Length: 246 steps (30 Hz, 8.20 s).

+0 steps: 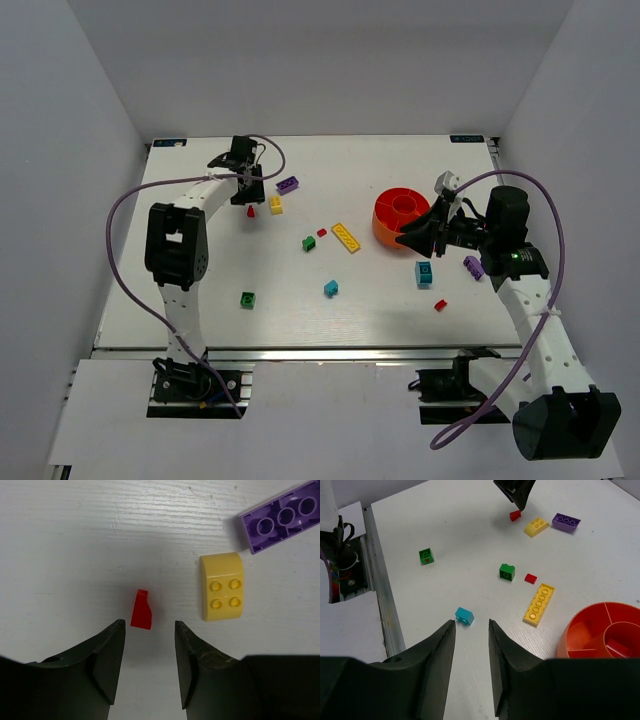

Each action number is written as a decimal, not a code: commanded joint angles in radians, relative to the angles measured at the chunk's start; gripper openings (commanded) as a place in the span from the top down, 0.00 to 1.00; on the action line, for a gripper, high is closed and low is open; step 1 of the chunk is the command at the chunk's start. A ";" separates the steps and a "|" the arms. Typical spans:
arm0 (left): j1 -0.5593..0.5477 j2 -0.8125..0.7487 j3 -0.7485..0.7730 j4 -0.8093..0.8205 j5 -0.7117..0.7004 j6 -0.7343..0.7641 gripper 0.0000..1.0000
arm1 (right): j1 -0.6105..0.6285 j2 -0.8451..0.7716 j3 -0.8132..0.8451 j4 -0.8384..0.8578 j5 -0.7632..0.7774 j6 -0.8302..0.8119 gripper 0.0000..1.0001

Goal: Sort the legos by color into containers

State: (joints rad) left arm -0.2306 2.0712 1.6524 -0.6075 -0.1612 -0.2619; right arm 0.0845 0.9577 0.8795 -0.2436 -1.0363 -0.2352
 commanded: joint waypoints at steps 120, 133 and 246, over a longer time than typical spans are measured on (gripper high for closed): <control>-0.541 -0.270 -0.049 0.678 0.289 -0.063 0.56 | -0.203 -0.030 -0.103 0.187 0.158 0.094 0.83; -0.523 -1.098 -0.805 0.318 -0.006 -0.019 0.18 | -0.149 0.102 0.015 -0.555 0.272 -0.864 0.35; -0.549 -1.183 -0.962 0.345 0.112 0.087 0.11 | -0.011 0.570 0.185 0.337 0.450 -0.090 0.90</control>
State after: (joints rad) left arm -0.7746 0.8902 0.6949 -0.2832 -0.0624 -0.1833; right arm 0.0704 1.5143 1.0050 0.0532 -0.5964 -0.3386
